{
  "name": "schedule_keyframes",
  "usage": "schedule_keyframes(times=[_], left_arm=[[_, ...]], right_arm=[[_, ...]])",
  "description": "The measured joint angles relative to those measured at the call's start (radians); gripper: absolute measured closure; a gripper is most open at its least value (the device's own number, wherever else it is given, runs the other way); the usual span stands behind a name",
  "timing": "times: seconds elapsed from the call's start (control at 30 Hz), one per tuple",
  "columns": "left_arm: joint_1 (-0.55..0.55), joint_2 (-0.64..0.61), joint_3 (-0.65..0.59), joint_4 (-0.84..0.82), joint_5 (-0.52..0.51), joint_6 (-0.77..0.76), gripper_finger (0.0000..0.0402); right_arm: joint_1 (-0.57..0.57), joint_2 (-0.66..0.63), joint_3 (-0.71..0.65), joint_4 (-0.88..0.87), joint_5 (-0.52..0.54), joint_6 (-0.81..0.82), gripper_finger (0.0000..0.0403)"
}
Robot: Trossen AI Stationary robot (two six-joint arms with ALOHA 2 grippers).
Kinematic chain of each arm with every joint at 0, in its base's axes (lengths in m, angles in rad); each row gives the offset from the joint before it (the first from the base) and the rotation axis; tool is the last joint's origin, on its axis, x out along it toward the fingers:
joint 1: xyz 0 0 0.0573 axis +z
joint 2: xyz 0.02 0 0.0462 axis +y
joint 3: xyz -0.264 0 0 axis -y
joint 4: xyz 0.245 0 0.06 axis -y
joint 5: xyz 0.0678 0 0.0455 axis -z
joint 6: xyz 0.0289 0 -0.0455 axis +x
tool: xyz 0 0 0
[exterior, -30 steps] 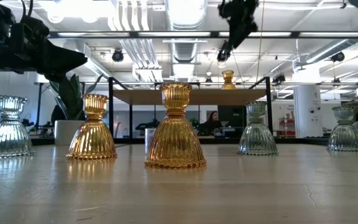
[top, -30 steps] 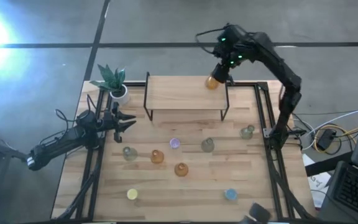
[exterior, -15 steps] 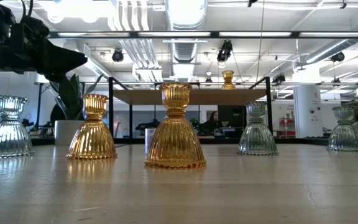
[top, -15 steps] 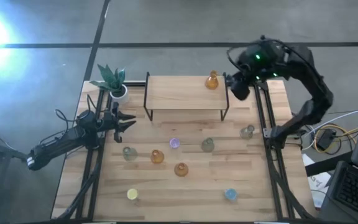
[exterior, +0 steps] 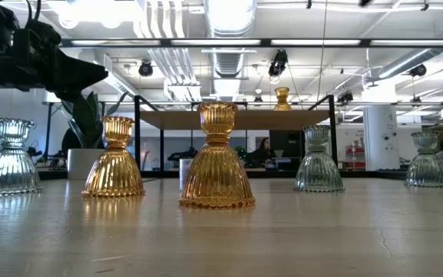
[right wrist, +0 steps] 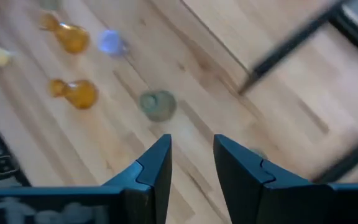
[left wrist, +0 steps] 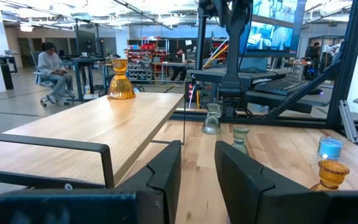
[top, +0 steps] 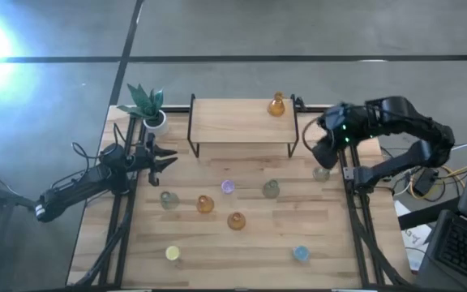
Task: Pick & Place candle stick holders
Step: Put the top green glass candle holder on the shelf
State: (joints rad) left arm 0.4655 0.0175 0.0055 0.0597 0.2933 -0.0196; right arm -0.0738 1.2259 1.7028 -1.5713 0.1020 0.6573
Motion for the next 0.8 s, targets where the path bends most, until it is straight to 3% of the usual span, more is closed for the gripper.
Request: schedule_keyframes(times=[0.4,0.8], left_arm=[[0.0,0.0,0.0,0.0,0.0,0.0,0.0298],[0.0,0.0,0.0,0.0,0.0,0.0,0.0298]], right_arm=[[0.002,-0.221,-0.405,-0.001,0.032,0.298,0.0283],[0.002,-0.176,-0.661,0.047,0.06,0.364,0.0266]])
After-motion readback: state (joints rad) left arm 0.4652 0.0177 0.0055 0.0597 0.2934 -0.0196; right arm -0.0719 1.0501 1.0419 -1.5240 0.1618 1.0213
